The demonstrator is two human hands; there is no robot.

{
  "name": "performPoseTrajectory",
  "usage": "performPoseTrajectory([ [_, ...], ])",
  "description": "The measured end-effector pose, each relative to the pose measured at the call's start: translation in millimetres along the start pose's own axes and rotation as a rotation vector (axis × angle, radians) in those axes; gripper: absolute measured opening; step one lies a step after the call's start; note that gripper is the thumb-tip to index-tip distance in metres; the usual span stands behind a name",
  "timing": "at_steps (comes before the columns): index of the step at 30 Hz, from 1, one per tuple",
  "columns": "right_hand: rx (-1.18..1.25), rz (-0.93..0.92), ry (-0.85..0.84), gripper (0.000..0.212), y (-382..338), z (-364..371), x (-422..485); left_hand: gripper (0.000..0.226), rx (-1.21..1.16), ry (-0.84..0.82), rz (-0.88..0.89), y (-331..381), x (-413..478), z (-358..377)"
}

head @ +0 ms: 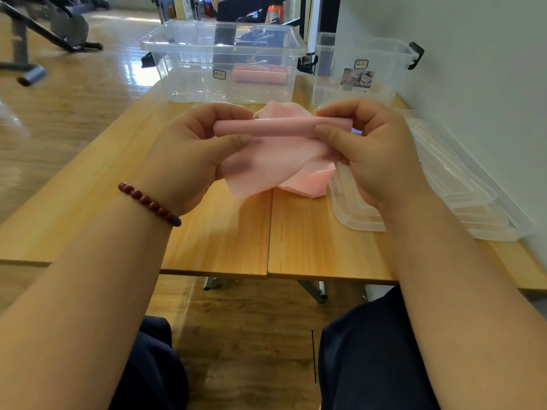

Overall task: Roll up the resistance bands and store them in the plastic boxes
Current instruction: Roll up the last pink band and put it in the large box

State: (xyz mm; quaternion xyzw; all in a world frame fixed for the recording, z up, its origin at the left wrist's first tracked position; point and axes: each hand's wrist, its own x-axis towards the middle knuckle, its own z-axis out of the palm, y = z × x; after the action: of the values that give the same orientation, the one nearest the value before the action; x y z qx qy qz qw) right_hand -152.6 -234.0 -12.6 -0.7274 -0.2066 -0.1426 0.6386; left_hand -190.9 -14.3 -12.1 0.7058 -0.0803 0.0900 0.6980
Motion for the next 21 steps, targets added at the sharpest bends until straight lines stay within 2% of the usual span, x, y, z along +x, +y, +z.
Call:
performPoseTrajectory([
  [3, -0.004, -0.014, -0.019, 0.024, -2.4, 1.1, -1.4, 0.026, -0.057, 0.017, -0.033, 1.5, -0.5, 1.7],
  [6, 0.014, 0.003, -0.036, 0.028, -2.7, 1.7, -2.1, 0.012, -0.02, 0.074, -0.01, -2.2, 2.0, 1.8],
  [9, 0.04, 0.076, -0.098, 0.025, -1.5, -0.4, -1.4, 0.013, -0.027, 0.081, 0.017, -4.6, 2.8, 0.3],
  [12, 0.017, 0.144, -0.089, 0.019, -0.1, -1.6, -0.9, 0.016, -0.031, 0.072, 0.024, -3.5, 2.1, -0.2],
  [18, -0.027, -0.004, -0.034, 0.024, -2.0, 0.8, -1.2, 0.029, 0.039, 0.034, -0.011, 0.3, -1.5, 2.6],
  [21, -0.106, -0.036, 0.006, 0.025, -1.5, 3.7, -1.8, 0.02, 0.069, 0.071, 0.021, -1.6, -1.0, 3.6],
])
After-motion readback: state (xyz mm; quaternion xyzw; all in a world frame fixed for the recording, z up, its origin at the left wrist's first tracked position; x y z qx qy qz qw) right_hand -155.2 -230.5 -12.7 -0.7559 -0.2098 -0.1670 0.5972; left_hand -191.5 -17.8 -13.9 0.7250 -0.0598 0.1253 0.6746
